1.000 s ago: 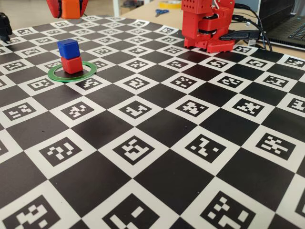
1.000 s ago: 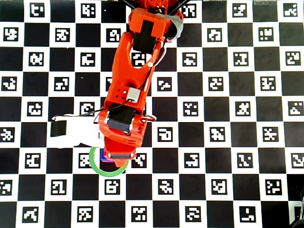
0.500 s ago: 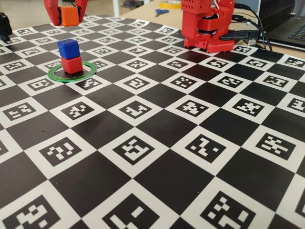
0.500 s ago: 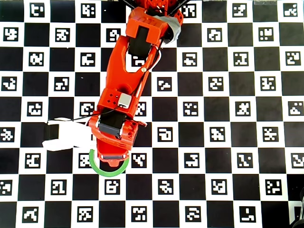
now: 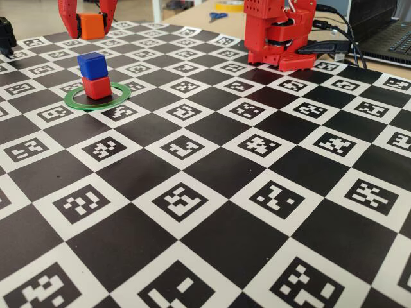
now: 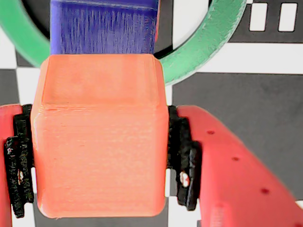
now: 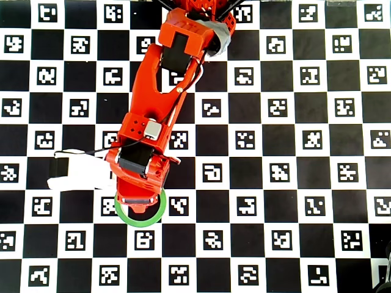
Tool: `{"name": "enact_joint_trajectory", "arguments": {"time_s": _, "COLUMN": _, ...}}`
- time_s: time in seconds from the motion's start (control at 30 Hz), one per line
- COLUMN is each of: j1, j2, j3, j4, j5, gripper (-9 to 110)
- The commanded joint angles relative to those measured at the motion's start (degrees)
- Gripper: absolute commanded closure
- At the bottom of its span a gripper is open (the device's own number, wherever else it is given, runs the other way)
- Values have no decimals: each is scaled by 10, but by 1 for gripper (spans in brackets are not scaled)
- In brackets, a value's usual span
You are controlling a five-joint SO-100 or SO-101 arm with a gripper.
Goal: Grab the red cube then put it in the green circle then put the blue cube on top and finally the orange cube on top
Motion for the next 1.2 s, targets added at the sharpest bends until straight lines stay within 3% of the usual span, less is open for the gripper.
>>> {"name": "enact_joint_trajectory", "arguments": {"time_s": 0.0, "j1": -3, "j2": 21, "j3": -2, "j4": -13, "j5": 3, "gripper": 94}}
{"name": "enact_joint_trajectory", "arguments": {"time_s": 1.0, "j1": 0, "j2": 9, "j3": 38, "j4": -56, "j5": 1, "gripper": 94}}
{"name": "enact_joint_trajectory", "arguments": {"time_s": 1.17, "j1": 2, "j2": 11, "j3": 37, "j4": -56, "j5": 8, "gripper": 84}}
